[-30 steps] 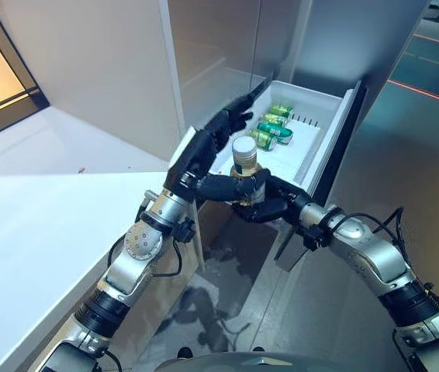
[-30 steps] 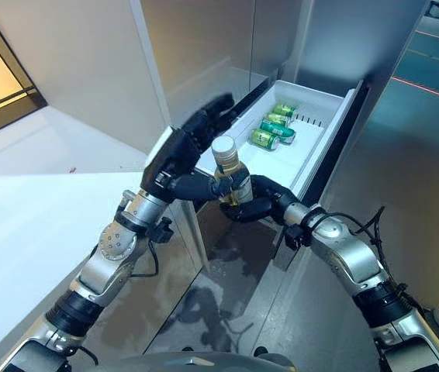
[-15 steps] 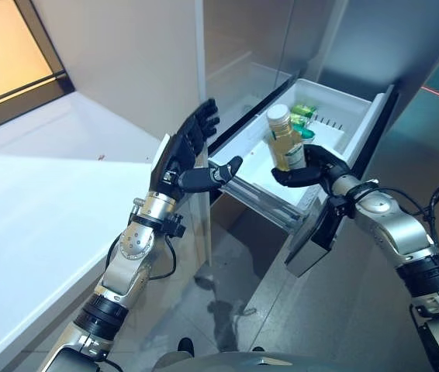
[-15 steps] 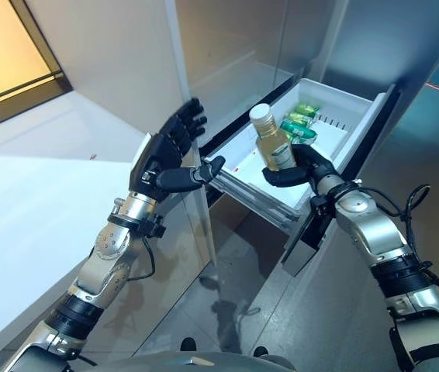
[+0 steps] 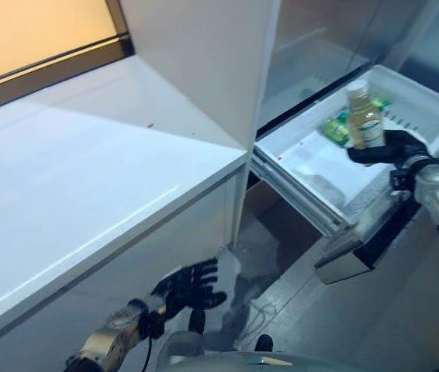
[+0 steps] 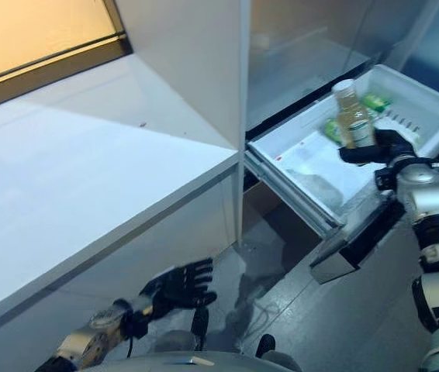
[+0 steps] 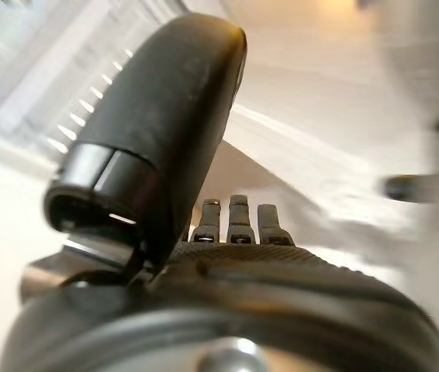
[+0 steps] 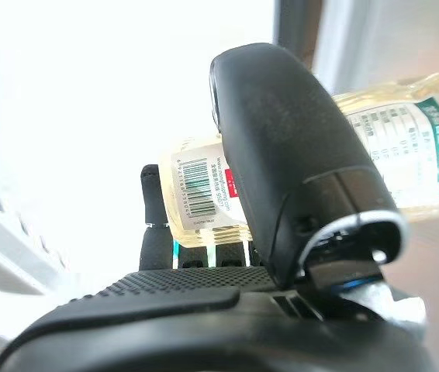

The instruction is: Put drinks into fridge and close the fridge

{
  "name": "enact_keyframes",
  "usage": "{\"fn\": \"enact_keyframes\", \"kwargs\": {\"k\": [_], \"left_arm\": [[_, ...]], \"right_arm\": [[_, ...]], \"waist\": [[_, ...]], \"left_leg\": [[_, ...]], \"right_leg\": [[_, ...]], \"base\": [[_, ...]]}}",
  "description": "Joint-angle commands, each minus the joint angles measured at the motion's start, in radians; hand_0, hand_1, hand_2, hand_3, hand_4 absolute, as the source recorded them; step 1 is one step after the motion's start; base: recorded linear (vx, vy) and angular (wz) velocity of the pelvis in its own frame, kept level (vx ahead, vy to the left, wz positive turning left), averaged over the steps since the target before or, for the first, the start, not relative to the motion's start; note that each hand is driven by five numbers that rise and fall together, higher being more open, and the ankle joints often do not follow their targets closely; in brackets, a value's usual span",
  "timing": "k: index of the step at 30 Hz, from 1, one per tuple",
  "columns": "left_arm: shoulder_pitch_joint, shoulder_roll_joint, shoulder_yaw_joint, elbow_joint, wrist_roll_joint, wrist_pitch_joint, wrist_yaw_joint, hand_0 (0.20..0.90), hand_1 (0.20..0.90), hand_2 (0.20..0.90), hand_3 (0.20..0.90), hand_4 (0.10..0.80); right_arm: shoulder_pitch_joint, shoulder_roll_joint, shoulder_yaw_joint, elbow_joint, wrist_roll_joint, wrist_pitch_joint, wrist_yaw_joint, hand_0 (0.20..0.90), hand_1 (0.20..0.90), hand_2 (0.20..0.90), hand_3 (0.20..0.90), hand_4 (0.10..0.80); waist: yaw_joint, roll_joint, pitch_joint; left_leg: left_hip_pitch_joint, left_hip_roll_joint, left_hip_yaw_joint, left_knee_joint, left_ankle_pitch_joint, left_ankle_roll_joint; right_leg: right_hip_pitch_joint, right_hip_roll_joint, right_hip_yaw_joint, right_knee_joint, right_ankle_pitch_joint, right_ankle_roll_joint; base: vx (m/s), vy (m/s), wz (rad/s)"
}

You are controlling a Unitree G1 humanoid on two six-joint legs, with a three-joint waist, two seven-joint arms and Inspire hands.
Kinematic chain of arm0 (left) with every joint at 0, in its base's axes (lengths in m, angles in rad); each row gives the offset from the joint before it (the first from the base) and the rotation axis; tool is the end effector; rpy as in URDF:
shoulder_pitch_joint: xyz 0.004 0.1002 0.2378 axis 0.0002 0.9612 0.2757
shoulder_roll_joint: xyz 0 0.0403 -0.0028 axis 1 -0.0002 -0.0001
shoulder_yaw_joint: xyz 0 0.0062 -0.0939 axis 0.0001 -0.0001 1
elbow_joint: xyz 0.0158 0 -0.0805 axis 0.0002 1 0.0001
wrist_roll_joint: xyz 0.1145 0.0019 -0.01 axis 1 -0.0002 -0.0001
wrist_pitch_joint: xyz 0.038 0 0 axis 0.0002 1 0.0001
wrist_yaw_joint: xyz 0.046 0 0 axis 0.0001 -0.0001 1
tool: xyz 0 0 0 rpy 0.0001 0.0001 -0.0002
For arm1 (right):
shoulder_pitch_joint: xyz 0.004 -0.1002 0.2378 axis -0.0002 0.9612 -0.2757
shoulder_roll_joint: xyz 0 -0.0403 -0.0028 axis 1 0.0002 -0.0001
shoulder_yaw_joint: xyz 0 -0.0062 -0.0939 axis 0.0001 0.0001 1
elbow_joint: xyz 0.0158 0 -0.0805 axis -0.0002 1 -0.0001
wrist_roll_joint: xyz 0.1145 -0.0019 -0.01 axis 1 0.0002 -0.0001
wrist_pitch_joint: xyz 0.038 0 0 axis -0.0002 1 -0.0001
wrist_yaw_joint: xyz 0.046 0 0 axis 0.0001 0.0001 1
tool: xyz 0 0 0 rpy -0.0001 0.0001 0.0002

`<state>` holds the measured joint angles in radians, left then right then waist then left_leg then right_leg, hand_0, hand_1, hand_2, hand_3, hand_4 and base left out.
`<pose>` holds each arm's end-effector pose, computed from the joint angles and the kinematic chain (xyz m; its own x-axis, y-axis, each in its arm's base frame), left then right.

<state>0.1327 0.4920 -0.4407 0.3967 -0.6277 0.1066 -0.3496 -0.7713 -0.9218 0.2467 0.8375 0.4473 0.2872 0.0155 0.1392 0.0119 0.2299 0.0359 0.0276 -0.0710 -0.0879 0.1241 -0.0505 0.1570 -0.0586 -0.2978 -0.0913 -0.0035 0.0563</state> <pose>0.1387 0.2029 -0.0537 0.6203 -0.4674 -0.6299 0.3241 0.8840 -0.3368 0.3035 -0.3419 0.1752 0.8863 -0.4076 -0.2198 0.2881 0.8570 -0.4273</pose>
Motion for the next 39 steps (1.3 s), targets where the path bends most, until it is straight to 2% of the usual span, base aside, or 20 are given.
{"fn": "enact_keyframes", "kwargs": {"k": [1,6,9,10,16,21,27,28,29,33,39], "left_arm": [[-0.070,0.028,-0.037,-0.023,0.035,-0.104,-0.064,0.900,0.900,0.900,0.900,0.800],[-0.106,0.012,-0.013,0.138,0.131,-0.161,-0.023,0.900,0.900,0.900,0.900,0.800],[-0.117,0.007,0.002,0.182,0.158,-0.175,-0.009,0.900,0.900,0.900,0.900,0.800],[-0.129,0.004,0.023,0.226,0.189,-0.188,0.008,0.900,0.900,0.900,0.900,0.800],[-0.156,-0.005,0.083,0.358,0.275,-0.157,0.054,0.900,0.900,0.900,0.900,0.800],[-0.166,-0.026,0.129,0.441,0.273,-0.137,0.093,0.900,0.900,0.900,0.900,0.800],[-0.176,-0.019,0.162,0.484,0.290,-0.110,0.107,0.900,0.900,0.900,0.900,0.800],[-0.177,-0.017,0.169,0.487,0.292,-0.110,0.103,0.900,0.900,0.900,0.900,0.800],[-0.176,-0.015,0.172,0.488,0.293,-0.112,0.101,0.900,0.900,0.900,0.900,0.800],[-0.176,-0.007,0.179,0.469,0.299,-0.106,0.094,0.900,0.900,0.900,0.900,0.800],[-0.170,0.000,0.183,0.441,0.313,-0.110,0.077,0.900,0.900,0.900,0.900,0.800]], "right_arm": [[-0.286,-0.100,0.056,-0.034,-0.050,-0.101,-0.018,0.300,0.300,0.300,0.200,0.100],[-0.330,-0.103,0.113,0.115,-0.152,0.012,0.028,0.300,0.300,0.300,0.200,0.100],[-0.330,-0.108,0.118,0.138,-0.163,0.035,0.035,0.300,0.300,0.300,0.200,0.100],[-0.314,-0.112,0.114,0.154,-0.207,0.070,0.047,0.300,0.300,0.300,0.200,0.100],[-0.277,-0.135,0.120,0.171,-0.323,0.164,0.101,0.300,0.300,0.300,0.200,0.100],[-0.259,-0.152,0.133,0.191,-0.451,0.184,0.172,0.300,0.300,0.300,0.200,0.100],[-0.279,-0.164,0.185,0.200,-0.570,0.215,0.244,0.300,0.300,0.300,0.200,0.100],[-0.283,-0.166,0.191,0.201,-0.572,0.225,0.257,0.345,0.345,0.345,0.252,0.152],[-0.288,-0.164,0.196,0.201,-0.575,0.239,0.269,0.900,0.900,0.900,0.900,0.800],[-0.299,-0.160,0.205,0.214,-0.564,0.250,0.324,0.900,0.900,0.900,0.900,0.800],[-0.300,-0.158,0.202,0.200,-0.512,0.199,0.325,0.900,0.900,0.900,0.900,0.800]], "waist": [[0.035,-0.055,-0.049],[0.056,-0.050,0.020],[0.060,-0.049,0.041],[0.061,-0.049,0.063],[0.054,-0.044,0.122],[0.048,-0.034,0.153],[0.046,-0.025,0.181],[0.046,-0.023,0.185],[0.046,-0.022,0.188],[0.049,-0.021,0.196],[0.047,-0.028,0.191]], "left_leg": [[-0.027,-0.073,0.048,0.122,-0.162,0.047],[-0.075,-0.067,0.032,0.141,-0.151,0.046],[-0.087,-0.066,0.028,0.148,-0.151,0.048],[-0.098,-0.066,0.025,0.153,-0.150,0.050],[-0.123,-0.067,0.020,0.158,-0.145,0.060],[-0.131,-0.072,0.027,0.161,-0.146,0.066],[-0.146,-0.075,0.036,0.172,-0.146,0.069],[-0.147,-0.075,0.038,0.173,-0.146,0.069],[-0.148,-0.076,0.039,0.173,-0.146,0.070],[-0.150,-0.077,0.045,0.175,-0.147,0.071],[-0.134,-0.075,0.056,0.163,-0.149,0.073]], "right_leg": [[-0.085,0.049,-0.002,0.168,-0.104,-0.055],[-0.125,0.047,-0.014,0.190,-0.104,-0.066],[-0.138,0.047,-0.013,0.198,-0.104,-0.067],[-0.150,0.047,-0.012,0.204,-0.102,-0.068],[-0.189,0.044,0.001,0.223,-0.092,-0.065],[-0.203,0.039,0.008,0.231,-0.091,-0.061],[-0.217,0.031,0.013,0.236,-0.086,-0.058],[-0.218,0.030,0.014,0.237,-0.085,-0.057],[-0.219,0.030,0.014,0.237,-0.085,-0.057],[-0.221,0.027,0.016,0.237,-0.082,-0.054],[-0.213,0.028,0.021,0.229,-0.076,-0.049]], "base": [[-0.029,-0.043,0.18],[-0.032,-0.048,0.14],[-0.028,-0.045,0.17],[-0.014,-0.042,0.09],[-0.012,-0.032,0.02],[0.000,0.000,0.00],[-0.011,0.006,-0.03],[-0.011,0.009,-0.03],[0.000,0.000,0.00],[-0.016,0.004,-0.05],[-0.012,-0.001,-0.04]]}}
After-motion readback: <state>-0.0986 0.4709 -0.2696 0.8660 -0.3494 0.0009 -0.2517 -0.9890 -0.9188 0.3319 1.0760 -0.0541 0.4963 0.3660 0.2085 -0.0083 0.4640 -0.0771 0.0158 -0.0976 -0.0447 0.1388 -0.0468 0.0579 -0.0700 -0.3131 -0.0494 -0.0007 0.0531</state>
